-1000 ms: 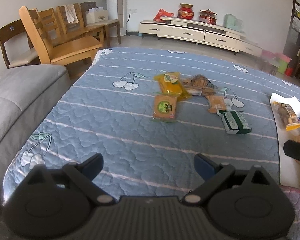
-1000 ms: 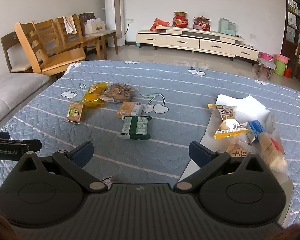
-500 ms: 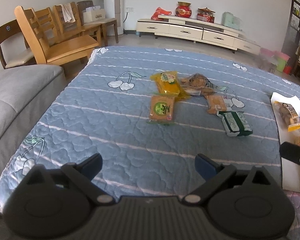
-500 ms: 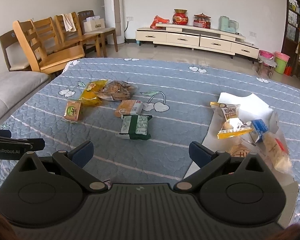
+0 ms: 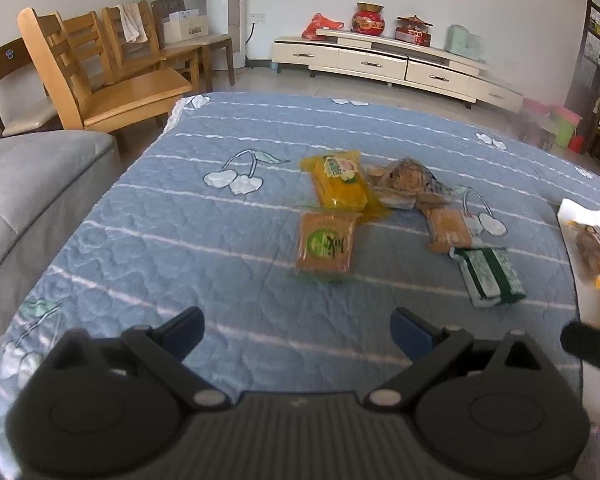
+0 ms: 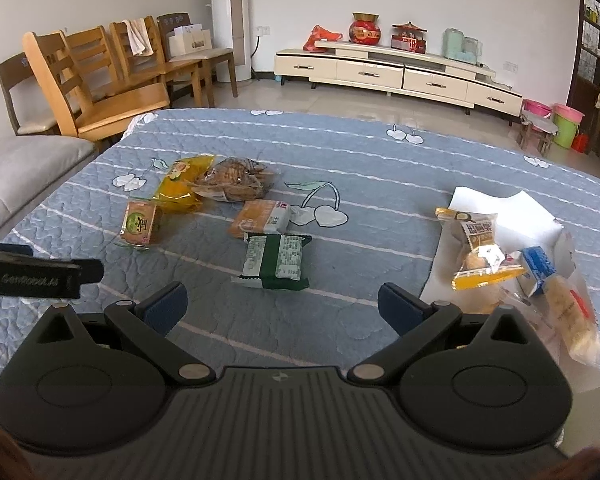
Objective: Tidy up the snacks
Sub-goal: 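Grasp the square orange biscuit pack with the left gripper while the right grasps the green pack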
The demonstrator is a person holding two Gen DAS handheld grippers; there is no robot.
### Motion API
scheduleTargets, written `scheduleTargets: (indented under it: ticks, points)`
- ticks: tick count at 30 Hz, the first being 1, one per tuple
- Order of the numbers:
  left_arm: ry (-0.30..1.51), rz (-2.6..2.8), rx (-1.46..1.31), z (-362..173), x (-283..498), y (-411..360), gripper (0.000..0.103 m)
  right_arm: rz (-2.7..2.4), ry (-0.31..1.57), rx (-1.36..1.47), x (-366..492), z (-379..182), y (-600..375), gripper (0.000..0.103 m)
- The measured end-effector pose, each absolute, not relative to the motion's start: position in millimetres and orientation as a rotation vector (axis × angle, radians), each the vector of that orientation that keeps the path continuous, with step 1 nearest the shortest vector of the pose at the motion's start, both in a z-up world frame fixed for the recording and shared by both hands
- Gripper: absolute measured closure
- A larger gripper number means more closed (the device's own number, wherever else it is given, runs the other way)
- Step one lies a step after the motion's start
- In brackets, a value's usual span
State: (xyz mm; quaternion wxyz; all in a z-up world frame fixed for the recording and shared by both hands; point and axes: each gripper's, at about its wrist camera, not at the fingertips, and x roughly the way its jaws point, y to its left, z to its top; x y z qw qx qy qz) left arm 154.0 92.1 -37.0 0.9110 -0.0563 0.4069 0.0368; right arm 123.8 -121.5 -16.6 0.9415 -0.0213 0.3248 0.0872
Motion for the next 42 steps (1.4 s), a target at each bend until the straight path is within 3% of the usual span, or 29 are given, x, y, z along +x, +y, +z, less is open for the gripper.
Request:
scheduleTargets:
  ticks: [9,20,26,30,34,36,38,42]
  points:
    - [0.845,0.083,-0.129,-59.5,203.0,86.2,0.004,0.171,0.682,-0.039,142.1,-26.7,-120.7,0.000]
    - [0.871,0.099,-0.092,-78.7,224.5,73.5,0.017,0.182,0.701,-0.023,169.9,-36.8,-109.0,0.000]
    - [0.856,0.094,-0.070,-78.0,227.3,71.5,0.034,0.192,0.716,-0.004,186.8,-45.0,-101.2,0.000]
    - [0.847,0.072,-0.058,-75.5,228.3,67.7,0.060,0.190,0.735,0.009,199.2,-50.4,-95.7,0.000]
    - [0.832,0.072,-0.043,-76.1,225.4,65.4,0.061,0.201,0.761,0.036,208.6,-56.3,-94.2,0.000]
    - [0.828,0.074,-0.039,-75.6,222.4,64.9,0.061,0.216,0.778,0.047,211.0,-59.8,-93.6,0.018]
    - [0.827,0.076,-0.040,-73.6,219.0,66.3,0.062,0.197,0.767,0.031,209.7,-60.7,-93.0,0.043]
    - [0.816,0.075,-0.060,-65.6,205.7,70.9,0.062,0.190,0.756,0.050,202.9,-55.9,-98.9,0.045]
